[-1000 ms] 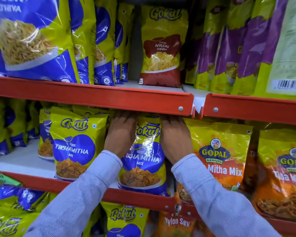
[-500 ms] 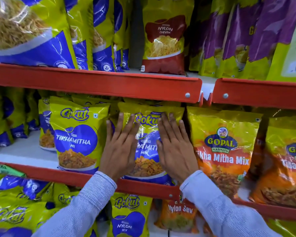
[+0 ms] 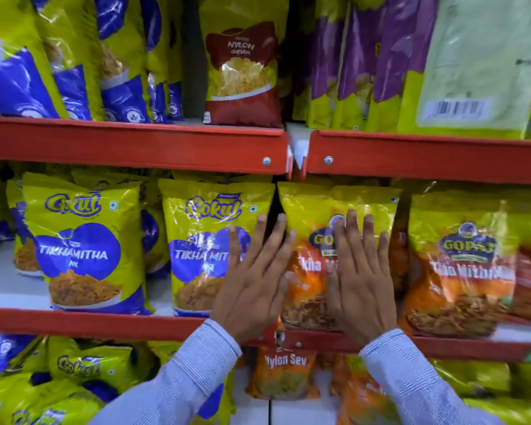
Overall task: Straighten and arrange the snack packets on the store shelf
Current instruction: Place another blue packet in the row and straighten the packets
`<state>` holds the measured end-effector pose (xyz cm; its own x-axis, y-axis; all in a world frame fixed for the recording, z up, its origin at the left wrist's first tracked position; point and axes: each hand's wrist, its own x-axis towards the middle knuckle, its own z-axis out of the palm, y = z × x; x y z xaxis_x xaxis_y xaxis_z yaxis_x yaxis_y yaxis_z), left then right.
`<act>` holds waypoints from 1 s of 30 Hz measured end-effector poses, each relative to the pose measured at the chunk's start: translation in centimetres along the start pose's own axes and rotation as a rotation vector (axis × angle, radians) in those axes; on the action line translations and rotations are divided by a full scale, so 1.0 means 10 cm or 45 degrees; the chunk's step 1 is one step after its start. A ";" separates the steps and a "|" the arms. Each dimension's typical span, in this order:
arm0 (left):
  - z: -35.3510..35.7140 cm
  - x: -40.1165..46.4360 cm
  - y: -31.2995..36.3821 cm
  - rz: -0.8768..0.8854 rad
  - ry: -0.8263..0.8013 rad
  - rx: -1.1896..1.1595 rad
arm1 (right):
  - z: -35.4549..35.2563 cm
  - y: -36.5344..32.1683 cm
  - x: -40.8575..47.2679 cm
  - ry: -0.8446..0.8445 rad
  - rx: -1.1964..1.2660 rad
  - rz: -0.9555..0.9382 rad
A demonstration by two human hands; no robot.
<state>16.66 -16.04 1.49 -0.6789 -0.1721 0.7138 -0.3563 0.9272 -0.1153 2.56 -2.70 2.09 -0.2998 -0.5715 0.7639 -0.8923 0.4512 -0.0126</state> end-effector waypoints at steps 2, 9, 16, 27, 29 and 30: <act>0.07 0.11 0.16 0.033 -0.049 -0.008 | 0.03 0.12 0.04 -0.060 -0.020 -0.015; 0.17 0.29 0.40 -0.065 -0.074 0.047 | -0.06 0.35 0.07 -0.073 0.068 -0.077; 0.15 0.34 0.74 -0.084 -0.024 0.106 | -0.17 1.20 -0.25 -0.094 -0.095 0.210; -0.43 0.70 1.19 -0.041 0.305 0.084 | -0.90 1.17 -0.05 0.246 0.006 0.043; -0.66 0.88 1.23 -0.045 0.402 0.102 | -1.21 1.10 0.14 0.377 -0.016 0.027; -0.77 0.98 1.24 -0.061 0.440 0.106 | -1.34 1.07 0.25 0.413 -0.026 0.023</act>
<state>10.49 -3.71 12.36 -0.4080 -0.0785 0.9096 -0.4432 0.8881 -0.1221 -3.25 9.89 12.53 -0.1893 -0.3167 0.9294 -0.8799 0.4749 -0.0173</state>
